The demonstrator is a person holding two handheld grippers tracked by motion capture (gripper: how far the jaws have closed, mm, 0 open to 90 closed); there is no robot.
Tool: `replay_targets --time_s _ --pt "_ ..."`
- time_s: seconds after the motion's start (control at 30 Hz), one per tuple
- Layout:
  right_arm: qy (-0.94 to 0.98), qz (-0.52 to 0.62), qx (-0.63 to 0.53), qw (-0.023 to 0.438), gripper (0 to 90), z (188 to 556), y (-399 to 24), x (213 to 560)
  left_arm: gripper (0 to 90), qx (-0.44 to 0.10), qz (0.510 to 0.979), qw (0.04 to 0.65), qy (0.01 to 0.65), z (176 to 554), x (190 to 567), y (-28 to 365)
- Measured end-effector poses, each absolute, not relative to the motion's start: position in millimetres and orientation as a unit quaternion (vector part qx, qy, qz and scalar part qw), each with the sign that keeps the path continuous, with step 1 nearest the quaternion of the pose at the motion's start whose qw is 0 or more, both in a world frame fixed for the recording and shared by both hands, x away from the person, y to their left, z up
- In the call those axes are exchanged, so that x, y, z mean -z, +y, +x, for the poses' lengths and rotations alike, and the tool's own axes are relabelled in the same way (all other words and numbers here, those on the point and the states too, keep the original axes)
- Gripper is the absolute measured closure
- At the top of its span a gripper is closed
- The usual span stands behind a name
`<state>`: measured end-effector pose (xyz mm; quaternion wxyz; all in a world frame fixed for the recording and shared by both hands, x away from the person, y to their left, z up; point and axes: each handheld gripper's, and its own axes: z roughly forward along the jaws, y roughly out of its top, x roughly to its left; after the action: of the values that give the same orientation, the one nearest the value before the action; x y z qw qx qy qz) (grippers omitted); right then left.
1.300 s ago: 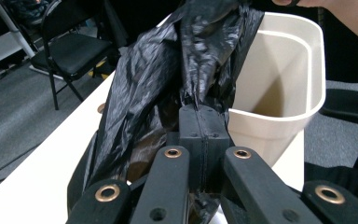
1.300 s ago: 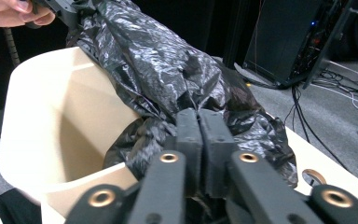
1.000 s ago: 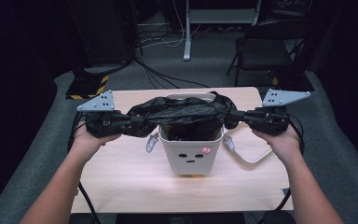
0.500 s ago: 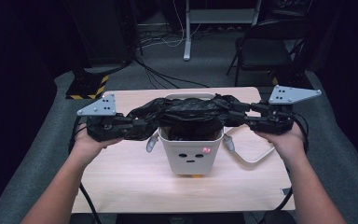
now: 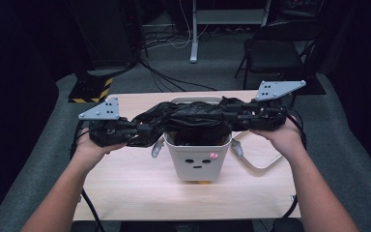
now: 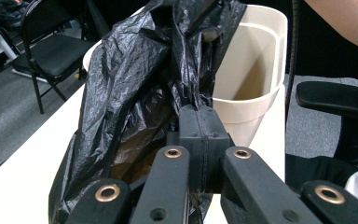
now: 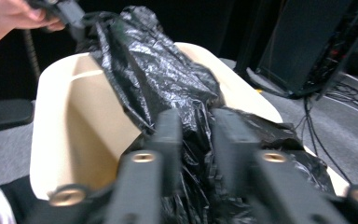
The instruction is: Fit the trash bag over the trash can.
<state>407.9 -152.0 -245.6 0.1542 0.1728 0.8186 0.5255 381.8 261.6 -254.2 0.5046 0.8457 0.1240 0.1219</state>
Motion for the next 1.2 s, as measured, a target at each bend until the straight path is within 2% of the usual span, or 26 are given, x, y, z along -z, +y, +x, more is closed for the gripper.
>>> replay_targets --time_s 0.07,0.2,0.7,1.03,1.2 --pt "0.820 0.166 -0.525 0.155 84.7 401.6 -154.3 247.4 89.6 -0.121 0.845 0.506 0.123 380.6 254.3 262.1" --pt "0.811 0.162 -0.540 0.158 89.1 393.5 -160.7 248.1 89.6 -0.120 0.845 0.508 0.120 376.9 254.9 263.0" --pt "0.791 0.120 -0.576 0.167 89.7 341.1 -176.6 276.3 89.6 -0.093 0.853 0.503 0.104 360.9 273.5 260.1" --pt "0.796 0.114 -0.578 0.142 89.9 334.0 -178.6 297.0 89.4 -0.076 0.854 0.504 0.098 359.9 287.1 255.8" --pt "0.803 0.120 -0.563 0.155 89.9 336.8 -173.3 307.2 89.3 -0.075 0.858 0.499 0.094 360.9 290.0 250.0"
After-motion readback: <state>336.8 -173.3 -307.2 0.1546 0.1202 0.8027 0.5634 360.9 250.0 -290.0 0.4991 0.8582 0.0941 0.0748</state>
